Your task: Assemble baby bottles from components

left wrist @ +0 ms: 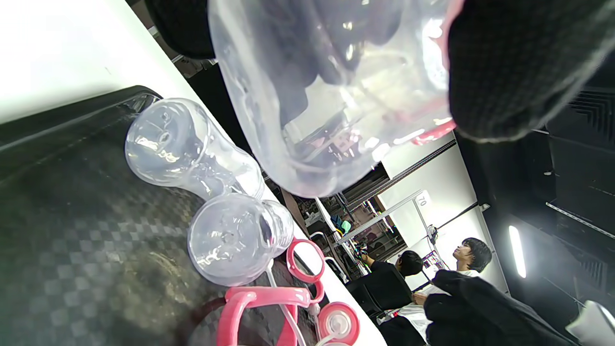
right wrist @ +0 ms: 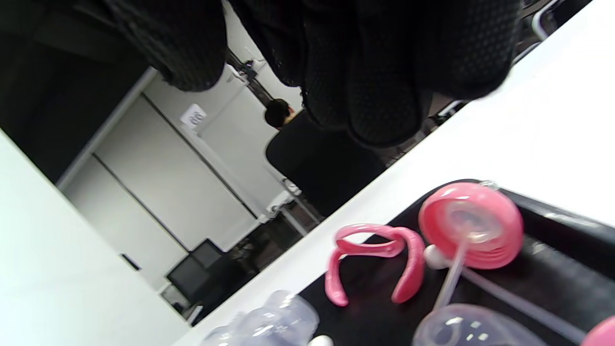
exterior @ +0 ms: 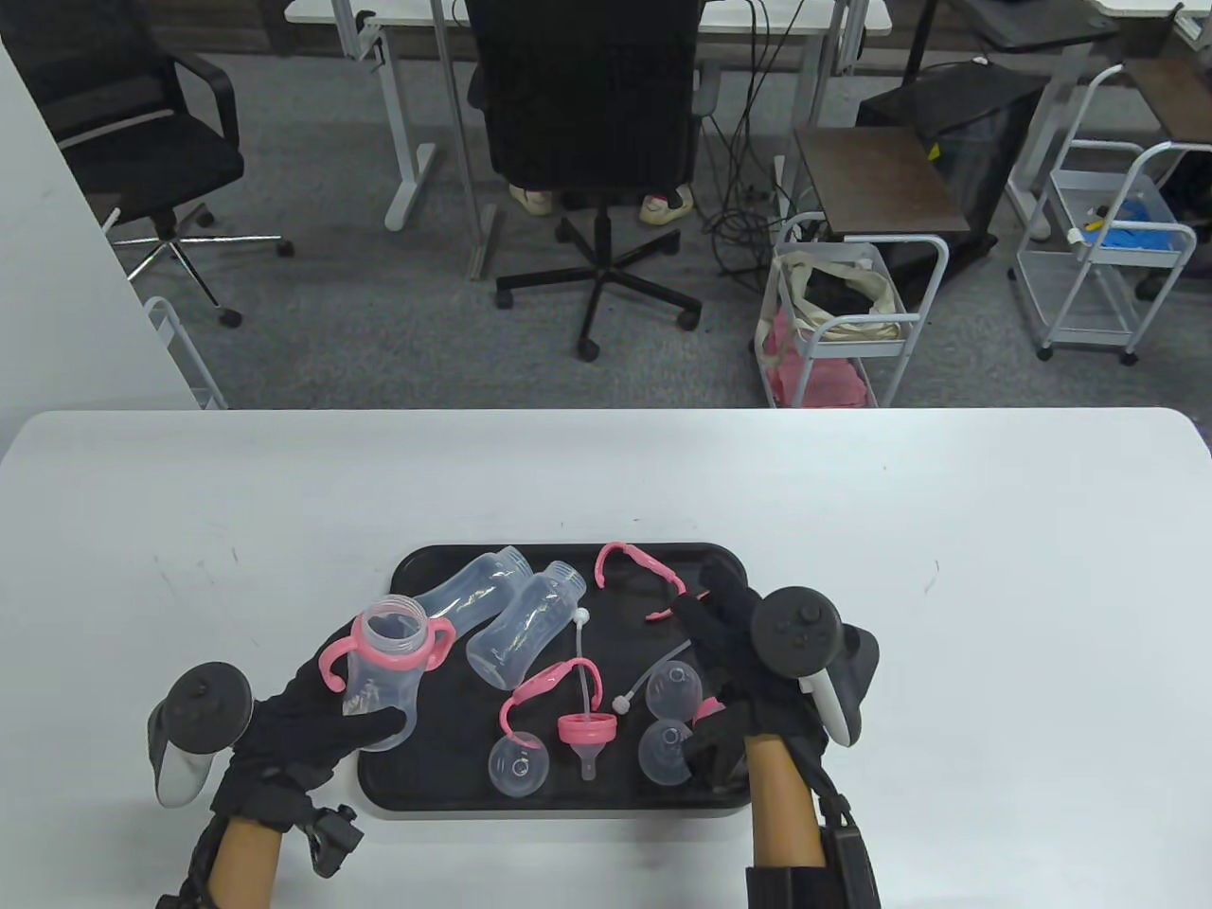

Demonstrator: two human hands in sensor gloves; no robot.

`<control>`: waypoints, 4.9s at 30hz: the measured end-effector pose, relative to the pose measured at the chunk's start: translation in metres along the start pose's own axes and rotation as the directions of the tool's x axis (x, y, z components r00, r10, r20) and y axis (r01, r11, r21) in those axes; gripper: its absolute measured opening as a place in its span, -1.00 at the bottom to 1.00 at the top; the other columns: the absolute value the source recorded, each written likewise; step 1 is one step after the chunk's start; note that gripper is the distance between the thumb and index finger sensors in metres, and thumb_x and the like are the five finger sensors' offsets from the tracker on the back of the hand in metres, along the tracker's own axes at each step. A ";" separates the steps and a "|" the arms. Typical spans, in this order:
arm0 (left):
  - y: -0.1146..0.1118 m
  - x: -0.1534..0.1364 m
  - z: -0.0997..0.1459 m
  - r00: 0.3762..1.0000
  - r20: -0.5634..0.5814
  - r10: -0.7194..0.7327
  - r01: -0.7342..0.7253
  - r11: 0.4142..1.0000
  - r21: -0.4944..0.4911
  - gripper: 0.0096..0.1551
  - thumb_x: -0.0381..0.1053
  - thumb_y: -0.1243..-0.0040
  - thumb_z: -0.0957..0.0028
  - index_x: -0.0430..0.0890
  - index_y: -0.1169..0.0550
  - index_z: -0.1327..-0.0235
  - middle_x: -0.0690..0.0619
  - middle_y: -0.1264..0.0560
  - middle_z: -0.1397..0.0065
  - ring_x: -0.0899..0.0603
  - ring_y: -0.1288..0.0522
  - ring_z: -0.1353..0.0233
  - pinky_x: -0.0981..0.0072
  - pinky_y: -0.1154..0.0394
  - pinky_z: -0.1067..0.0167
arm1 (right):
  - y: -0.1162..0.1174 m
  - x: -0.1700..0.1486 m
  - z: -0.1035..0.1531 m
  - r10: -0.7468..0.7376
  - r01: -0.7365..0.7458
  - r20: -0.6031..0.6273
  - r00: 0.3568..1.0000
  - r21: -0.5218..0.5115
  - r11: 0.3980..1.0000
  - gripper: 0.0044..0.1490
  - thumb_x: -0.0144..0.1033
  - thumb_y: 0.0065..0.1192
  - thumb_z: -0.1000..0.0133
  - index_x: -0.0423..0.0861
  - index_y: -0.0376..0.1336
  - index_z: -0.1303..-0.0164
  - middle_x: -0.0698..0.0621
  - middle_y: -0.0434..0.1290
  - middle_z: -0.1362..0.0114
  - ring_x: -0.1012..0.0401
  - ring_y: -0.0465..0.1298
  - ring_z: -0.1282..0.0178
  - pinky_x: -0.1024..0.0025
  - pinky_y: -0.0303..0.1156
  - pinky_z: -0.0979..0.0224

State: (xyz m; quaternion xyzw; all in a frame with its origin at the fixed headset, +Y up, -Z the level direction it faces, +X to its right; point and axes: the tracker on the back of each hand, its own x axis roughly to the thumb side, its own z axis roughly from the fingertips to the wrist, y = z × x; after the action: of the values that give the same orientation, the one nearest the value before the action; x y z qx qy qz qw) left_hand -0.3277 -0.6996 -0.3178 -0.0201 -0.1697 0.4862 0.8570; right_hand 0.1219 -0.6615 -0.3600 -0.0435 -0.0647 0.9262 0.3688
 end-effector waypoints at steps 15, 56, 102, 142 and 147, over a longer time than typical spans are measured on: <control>-0.001 -0.001 -0.003 1.000 0.019 -0.004 0.004 1.000 -0.016 0.20 0.43 -0.47 0.14 0.21 -0.13 -0.71 0.26 -0.27 -0.70 -0.05 -0.39 -0.66 -0.19 -0.32 -0.55 | 0.044 -0.022 -0.074 0.411 -0.356 -0.494 0.766 0.206 0.911 0.05 0.31 0.17 -0.24 -0.33 0.17 -0.59 -0.31 0.47 -0.34 -0.15 0.57 -0.04 0.03 0.51 -0.11; -0.001 -0.007 -0.003 1.000 -0.013 0.026 -0.026 0.999 -0.023 0.20 0.43 -0.46 0.13 0.19 -0.12 -0.72 0.25 -0.27 -0.70 -0.06 -0.40 -0.66 -0.19 -0.32 -0.55 | 0.059 -0.056 -0.085 0.338 -0.169 -0.568 0.750 0.330 0.929 0.27 0.43 0.30 -0.12 -0.42 0.09 -0.56 -0.28 0.49 -0.30 0.04 0.65 0.10 0.30 0.59 0.03; -0.040 0.012 -0.014 0.992 0.067 -0.103 0.116 0.964 -0.238 0.20 0.41 -0.51 0.17 0.23 -0.15 -0.71 0.27 -0.30 -0.70 -0.04 -0.41 -0.67 -0.23 -0.31 -0.55 | -0.001 0.058 0.017 -0.873 0.823 -0.152 0.464 0.438 0.361 0.11 0.41 0.24 -0.24 -0.28 0.03 -0.57 -0.23 0.29 -0.50 -0.01 0.54 -0.23 0.13 0.49 -0.32; -0.063 0.023 -0.018 0.988 0.144 -0.051 0.098 0.933 -0.348 0.20 0.48 -0.45 0.16 0.20 -0.16 -0.72 0.25 -0.32 -0.69 -0.03 -0.44 -0.63 -0.25 -0.30 -0.56 | 0.075 0.061 0.053 -0.778 0.637 0.215 0.591 0.467 0.613 0.09 0.32 0.39 -0.12 -0.07 0.02 -0.64 -0.04 0.27 -0.63 -0.09 0.43 -0.50 -0.23 0.27 -0.56; -0.065 0.023 -0.017 0.987 0.154 -0.037 0.091 0.928 -0.360 0.20 0.50 -0.43 0.15 0.18 -0.17 -0.72 0.23 -0.33 -0.68 -0.03 -0.45 -0.61 -0.24 -0.30 -0.56 | 0.081 0.056 0.055 -0.705 0.551 0.292 0.646 0.460 0.696 0.09 0.30 0.41 -0.08 -0.03 0.01 -0.63 0.02 0.27 -0.64 -0.09 0.40 -0.56 -0.29 0.22 -0.58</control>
State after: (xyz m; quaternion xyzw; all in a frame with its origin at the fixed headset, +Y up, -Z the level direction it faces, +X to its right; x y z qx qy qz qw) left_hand -0.2579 -0.7117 -0.3150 -0.1388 -0.3193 0.4179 0.8391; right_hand 0.0194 -0.6864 -0.3198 0.2586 -0.0030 0.7169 0.6474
